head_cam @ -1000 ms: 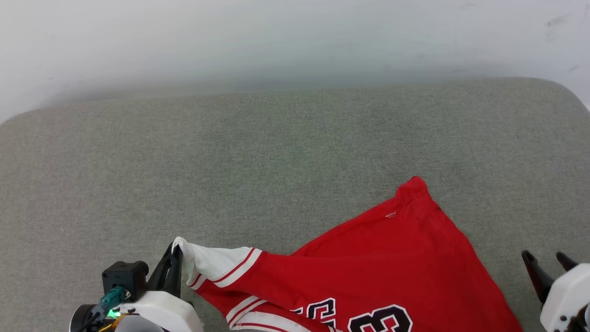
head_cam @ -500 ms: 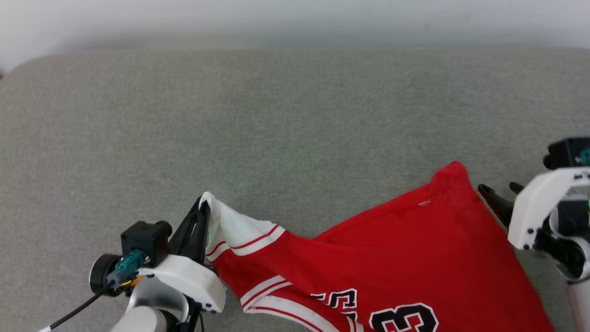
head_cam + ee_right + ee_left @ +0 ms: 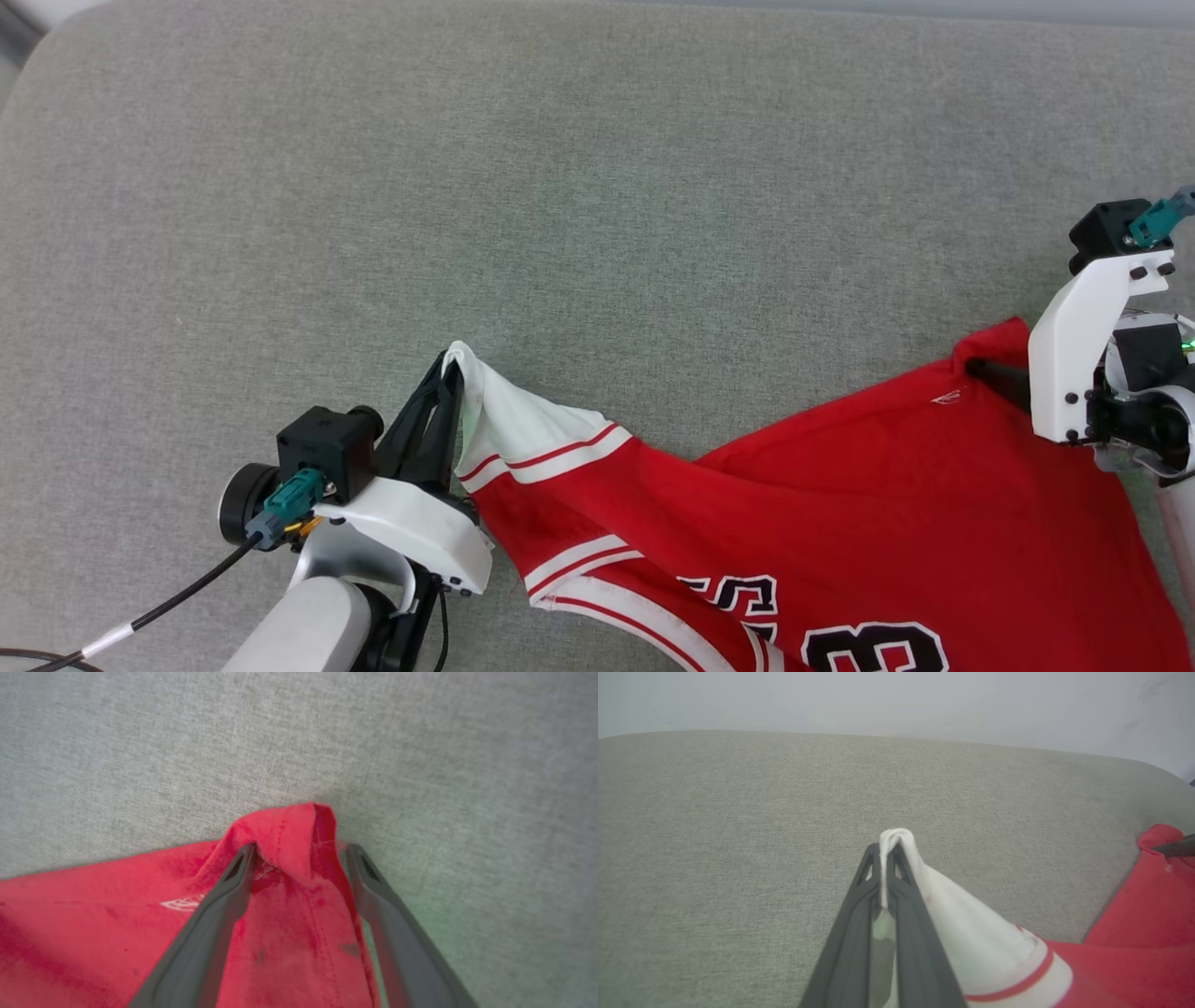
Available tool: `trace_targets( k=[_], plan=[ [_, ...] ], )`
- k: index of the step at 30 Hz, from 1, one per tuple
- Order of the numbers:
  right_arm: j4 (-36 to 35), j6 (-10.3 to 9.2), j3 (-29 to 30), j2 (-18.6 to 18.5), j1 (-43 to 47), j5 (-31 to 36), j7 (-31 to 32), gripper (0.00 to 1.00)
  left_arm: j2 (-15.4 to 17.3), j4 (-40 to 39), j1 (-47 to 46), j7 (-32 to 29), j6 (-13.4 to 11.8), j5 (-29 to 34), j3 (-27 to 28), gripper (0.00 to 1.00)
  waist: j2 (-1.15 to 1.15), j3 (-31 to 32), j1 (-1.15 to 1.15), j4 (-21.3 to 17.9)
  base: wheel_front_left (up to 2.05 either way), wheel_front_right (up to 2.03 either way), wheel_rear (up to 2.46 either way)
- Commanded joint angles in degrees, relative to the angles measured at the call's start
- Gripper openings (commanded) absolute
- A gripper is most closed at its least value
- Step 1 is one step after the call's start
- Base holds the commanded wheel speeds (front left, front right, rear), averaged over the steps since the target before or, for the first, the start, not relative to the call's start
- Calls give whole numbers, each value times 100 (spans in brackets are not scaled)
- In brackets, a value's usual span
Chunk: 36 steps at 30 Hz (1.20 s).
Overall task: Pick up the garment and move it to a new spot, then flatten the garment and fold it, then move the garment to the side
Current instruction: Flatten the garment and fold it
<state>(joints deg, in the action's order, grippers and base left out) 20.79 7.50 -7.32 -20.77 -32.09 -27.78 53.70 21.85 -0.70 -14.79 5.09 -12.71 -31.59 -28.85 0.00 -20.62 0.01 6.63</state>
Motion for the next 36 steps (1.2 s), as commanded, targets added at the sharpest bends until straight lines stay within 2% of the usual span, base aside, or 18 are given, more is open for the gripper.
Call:
trace_targets(
  k=[1,2,6,11,18,23,28,36],
  plan=[
    [292,-2,-229,97,212,-87,219,22,-33,75,-65,56,32,-28,2,0,0,-7,-1,49,0,0,0],
    [322,0,-270,130,231,-166,271,0,-49,115,-65,71,45,-34,-8,0,0,18,-1,59,0,0,0],
    [177,4,-374,-10,126,-181,21,0,-56,245,-31,106,60,-96,5,0,0,168,-1,45,0,0,0],
    [16,-3,-345,-224,-142,143,-717,0,41,341,-101,119,49,-171,140,0,0,533,-1,-73,0,0,0],
    [168,-3,-14,-13,-311,741,-1783,0,284,476,-536,33,136,-252,410,0,0,1205,-1,-348,0,0,0],
    [281,-4,172,132,-504,968,-2305,0,290,806,-1183,-54,272,-324,538,0,0,1487,-1,-447,0,0,0],
    [519,-4,209,214,-870,1194,-2723,0,149,1529,-2249,-120,445,-338,601,0,0,1654,-1,-569,0,0,0],
    [793,-5,270,185,-1867,1547,-3227,0,-1,2798,-4120,21,722,-107,598,0,0,1398,-1,-688,0,0,0]
  ],
)
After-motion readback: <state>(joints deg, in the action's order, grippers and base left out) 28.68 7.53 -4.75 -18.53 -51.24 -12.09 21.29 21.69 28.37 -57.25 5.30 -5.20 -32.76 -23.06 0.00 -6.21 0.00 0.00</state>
